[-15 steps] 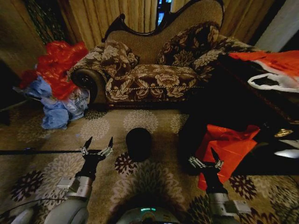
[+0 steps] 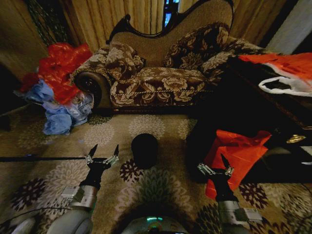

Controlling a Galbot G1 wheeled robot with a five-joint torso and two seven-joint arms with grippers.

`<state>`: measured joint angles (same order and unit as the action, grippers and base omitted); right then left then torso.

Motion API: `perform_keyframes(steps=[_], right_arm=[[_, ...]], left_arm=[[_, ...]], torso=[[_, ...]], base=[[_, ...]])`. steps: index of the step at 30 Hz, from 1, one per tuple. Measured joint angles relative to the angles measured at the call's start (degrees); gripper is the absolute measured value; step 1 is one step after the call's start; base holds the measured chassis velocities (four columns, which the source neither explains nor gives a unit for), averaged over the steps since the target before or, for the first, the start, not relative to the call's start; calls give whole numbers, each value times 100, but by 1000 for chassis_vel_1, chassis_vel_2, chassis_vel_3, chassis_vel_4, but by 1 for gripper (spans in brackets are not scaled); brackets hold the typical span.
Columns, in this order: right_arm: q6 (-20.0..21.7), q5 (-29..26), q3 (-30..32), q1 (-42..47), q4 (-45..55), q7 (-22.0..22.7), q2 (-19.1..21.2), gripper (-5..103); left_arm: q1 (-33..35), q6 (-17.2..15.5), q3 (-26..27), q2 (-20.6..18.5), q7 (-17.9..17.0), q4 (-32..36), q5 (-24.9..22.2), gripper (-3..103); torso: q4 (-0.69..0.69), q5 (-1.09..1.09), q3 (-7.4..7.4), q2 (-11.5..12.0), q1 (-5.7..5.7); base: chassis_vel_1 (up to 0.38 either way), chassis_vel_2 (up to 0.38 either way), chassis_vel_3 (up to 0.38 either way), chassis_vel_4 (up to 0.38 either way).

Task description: Place a garbage bag over the trash bin.

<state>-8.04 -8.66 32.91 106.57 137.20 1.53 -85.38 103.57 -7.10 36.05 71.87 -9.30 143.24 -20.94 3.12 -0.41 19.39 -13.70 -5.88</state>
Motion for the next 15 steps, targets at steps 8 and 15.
perform_keyframes(steps=[8,15], right_arm=[[38,-28,61,-42,-89,15,59,100],[100,-61,-37,-104,-286,2,221,100]], left_arm=[[-348,-247,-224,-463,-212,0,-1184,100],[-1135,-359,-810,-1357,-849,0,-3739,100]], torso=[[-2,-1,0,0,0],[3,-1,0,0,0]], base=[[0,0,0,0],[0,0,0,0]])
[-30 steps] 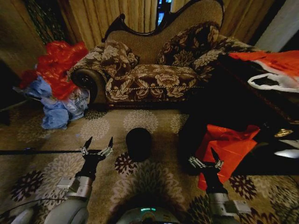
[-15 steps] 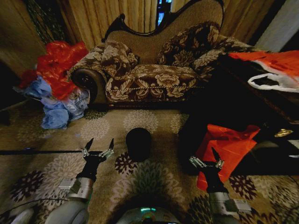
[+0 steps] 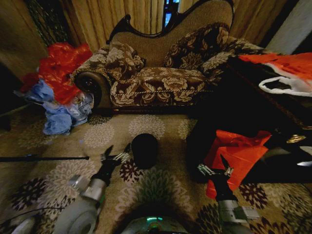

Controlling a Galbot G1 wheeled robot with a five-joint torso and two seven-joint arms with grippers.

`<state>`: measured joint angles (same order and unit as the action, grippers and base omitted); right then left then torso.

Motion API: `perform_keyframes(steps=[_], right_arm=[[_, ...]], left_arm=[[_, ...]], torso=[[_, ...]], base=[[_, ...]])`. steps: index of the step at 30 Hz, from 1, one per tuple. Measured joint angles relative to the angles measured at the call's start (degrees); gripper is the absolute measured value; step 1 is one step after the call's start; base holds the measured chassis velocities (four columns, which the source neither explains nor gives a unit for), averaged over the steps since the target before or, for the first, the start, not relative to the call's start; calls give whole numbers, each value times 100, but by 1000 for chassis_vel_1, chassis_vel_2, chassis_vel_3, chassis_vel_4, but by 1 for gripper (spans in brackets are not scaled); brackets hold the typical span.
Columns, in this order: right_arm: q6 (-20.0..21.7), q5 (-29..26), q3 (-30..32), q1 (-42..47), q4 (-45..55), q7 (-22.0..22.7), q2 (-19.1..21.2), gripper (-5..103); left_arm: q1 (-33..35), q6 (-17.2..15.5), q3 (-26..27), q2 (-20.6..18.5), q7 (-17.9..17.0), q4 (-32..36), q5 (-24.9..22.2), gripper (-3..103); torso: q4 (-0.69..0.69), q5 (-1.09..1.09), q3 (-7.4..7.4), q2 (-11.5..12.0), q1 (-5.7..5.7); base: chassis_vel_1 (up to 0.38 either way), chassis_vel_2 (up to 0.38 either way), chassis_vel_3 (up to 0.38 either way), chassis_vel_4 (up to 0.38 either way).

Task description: Place a garbage bag over the trash bin.

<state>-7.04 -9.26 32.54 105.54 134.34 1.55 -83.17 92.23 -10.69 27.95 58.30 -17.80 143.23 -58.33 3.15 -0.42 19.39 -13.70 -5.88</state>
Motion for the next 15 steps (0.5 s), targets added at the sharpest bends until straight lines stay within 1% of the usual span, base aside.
perform_keyframes(steps=[1,2,3,4,5,6,7,8,9,10,11,12,13,15], right_arm=[[33,-77,-87,-76,-119,-11,143,100],[49,-143,-162,-158,-250,-36,284,100],[19,-159,-181,-172,-340,-60,327,100],[19,-159,-181,-172,-340,-60,327,100],[-28,-165,-184,-173,-399,-73,332,100],[-119,-178,-184,-173,-478,-76,326,100],[-163,-189,-186,-186,-524,-74,311,100],[-177,-191,-182,-217,-565,-74,301,100],[-177,-191,-182,-217,-565,-74,301,100],[-180,-191,-168,-252,-597,-74,292,100],[-187,-193,-141,-318,-664,-74,287,100],[-192,-204,-123,-349,-696,-74,289,100],[-192,-204,-123,-349,-696,-74,289,100],[-224,-269,-84,-401,-761,-81,313,100]], left_arm=[[-128,7,-3,-112,-14,0,-412,100],[-302,17,-31,-225,-47,0,-908,100],[-506,13,-138,-349,-84,0,-1325,100],[-506,13,-138,-349,-84,0,-1325,100],[-741,0,-276,-457,-126,-1,-1645,100],[-1247,-13,-589,-613,-201,-46,-2151,100],[-1628,-16,-869,-697,-267,-117,-2476,100],[-2055,-17,-1191,-744,-351,-222,-2779,100],[-2055,-17,-1191,-744,-351,-222,-2779,100],[-2487,-9,-1534,-759,-437,-337,-3036,100],[-3248,12,-2154,-726,-560,-565,-3414,100],[-3589,13,-2416,-688,-599,-695,-3563,100],[-3589,13,-2416,-688,-599,-695,-3563,100],[-4507,14,-3070,-484,-690,-1173,-3855,100]], torso=[[-2,2,0,0,0],[-8,2,0,0,0],[-14,2,0,0,0],[-14,2,0,0,0],[-7,3,0,0,0],[-3,-1,0,0,0],[-1,3,0,0,0],[-2,2,0,1,0],[-2,2,0,1,0],[-4,2,0,0,0],[-2,0,1,0,0],[-2,0,1,0,0],[-2,0,1,0,0],[-3,4,1,0,0]], base=[[0,0,0,0],[0,0,0,0],[0,0,0,0],[0,0,0,0],[0,0,0,0],[0,0,0,0],[0,0,0,0],[0,0,0,0],[0,0,0,0],[0,0,0,0],[0,0,0,0],[0,0,0,0],[0,0,0,0],[0,0,0,0]])
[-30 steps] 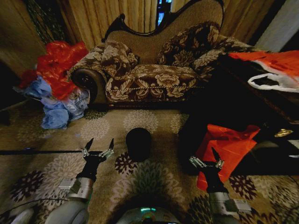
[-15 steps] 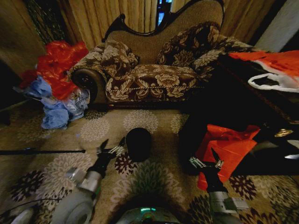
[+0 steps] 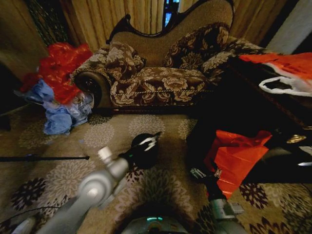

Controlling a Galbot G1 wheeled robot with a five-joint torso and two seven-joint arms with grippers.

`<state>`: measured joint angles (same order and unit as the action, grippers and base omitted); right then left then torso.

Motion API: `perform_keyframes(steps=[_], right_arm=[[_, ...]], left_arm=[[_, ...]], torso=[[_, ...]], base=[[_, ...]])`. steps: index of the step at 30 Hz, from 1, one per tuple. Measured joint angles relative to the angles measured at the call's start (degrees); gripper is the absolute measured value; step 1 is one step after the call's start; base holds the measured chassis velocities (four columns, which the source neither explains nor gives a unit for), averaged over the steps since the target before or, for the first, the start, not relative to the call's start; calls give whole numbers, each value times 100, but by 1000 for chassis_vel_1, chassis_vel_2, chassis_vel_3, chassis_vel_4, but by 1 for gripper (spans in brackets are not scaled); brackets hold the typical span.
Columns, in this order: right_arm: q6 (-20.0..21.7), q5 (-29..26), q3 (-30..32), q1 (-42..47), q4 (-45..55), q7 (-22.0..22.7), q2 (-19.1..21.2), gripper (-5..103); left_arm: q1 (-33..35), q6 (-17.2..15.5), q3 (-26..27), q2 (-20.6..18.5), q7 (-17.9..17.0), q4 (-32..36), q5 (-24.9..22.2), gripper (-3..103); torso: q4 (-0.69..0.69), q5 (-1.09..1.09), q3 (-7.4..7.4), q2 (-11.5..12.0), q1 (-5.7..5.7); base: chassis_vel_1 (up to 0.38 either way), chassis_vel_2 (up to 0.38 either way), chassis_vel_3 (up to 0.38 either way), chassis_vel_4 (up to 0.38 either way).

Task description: Place a garbage bag over the trash bin.

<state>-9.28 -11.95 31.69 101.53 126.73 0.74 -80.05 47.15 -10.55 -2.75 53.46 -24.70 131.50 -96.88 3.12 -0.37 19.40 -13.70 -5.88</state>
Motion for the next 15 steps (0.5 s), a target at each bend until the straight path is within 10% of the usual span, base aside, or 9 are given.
perform_keyframes(steps=[6,15], right_arm=[[-142,-338,122,-231,-219,-100,239,100],[-95,-748,230,-469,-354,-179,641,100]], left_arm=[[-2017,19,-1639,1329,-302,-1400,-341,100],[-2583,67,-2078,2015,-558,-1719,-532,100]], torso=[[1,0,0,0,0],[-1,-3,-1,0,0]], base=[[0,0,0,0],[0,0,0,0]])
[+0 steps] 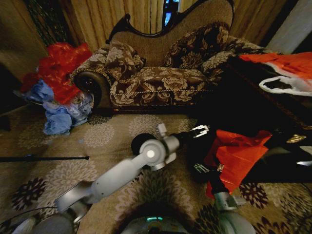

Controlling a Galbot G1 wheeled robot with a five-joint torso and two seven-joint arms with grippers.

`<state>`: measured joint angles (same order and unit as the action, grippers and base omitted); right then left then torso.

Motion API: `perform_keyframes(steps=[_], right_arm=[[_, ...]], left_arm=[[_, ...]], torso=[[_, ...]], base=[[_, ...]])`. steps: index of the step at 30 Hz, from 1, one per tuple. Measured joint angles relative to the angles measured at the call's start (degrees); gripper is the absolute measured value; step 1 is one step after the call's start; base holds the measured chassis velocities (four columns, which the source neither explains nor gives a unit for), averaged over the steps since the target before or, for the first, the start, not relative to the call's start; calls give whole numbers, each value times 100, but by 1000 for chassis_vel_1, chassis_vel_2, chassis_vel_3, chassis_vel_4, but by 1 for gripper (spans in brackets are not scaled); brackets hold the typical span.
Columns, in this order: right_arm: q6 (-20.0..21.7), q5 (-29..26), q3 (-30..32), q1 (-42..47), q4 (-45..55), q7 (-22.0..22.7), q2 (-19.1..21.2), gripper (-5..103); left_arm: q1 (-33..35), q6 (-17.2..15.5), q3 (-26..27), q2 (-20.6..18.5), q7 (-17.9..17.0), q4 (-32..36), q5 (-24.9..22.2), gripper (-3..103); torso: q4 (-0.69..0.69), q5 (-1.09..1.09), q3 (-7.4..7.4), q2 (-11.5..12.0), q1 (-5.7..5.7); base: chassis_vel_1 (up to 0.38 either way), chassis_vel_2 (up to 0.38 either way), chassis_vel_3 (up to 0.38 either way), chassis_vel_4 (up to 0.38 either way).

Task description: Place a garbage bag over the trash bin.

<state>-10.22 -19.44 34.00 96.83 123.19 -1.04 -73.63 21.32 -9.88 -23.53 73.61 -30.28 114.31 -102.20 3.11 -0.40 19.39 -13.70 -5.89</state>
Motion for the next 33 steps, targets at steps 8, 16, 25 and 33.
perform_keyframes(steps=[8,16,25,33], right_arm=[[-61,186,-3,23,-283,-115,-148,100],[-94,203,-15,-204,-480,-135,-194,100],[-185,205,24,-166,-548,-149,-261,100],[-235,229,20,-124,-550,-156,-342,100]], left_arm=[[-371,85,43,546,-267,-135,-889,100],[-345,-68,-98,681,-561,-241,-1367,100],[-299,-287,-284,976,-588,-686,-1412,100],[-282,-487,-448,1215,-333,-1041,-1445,101]], torso=[[1,0,-1,0,1],[0,-1,0,0,1],[1,0,0,0,1],[1,0,0,0,1]], base=[[0,0,0,0],[0,0,0,0],[0,0,0,0],[0,0,0,0]])
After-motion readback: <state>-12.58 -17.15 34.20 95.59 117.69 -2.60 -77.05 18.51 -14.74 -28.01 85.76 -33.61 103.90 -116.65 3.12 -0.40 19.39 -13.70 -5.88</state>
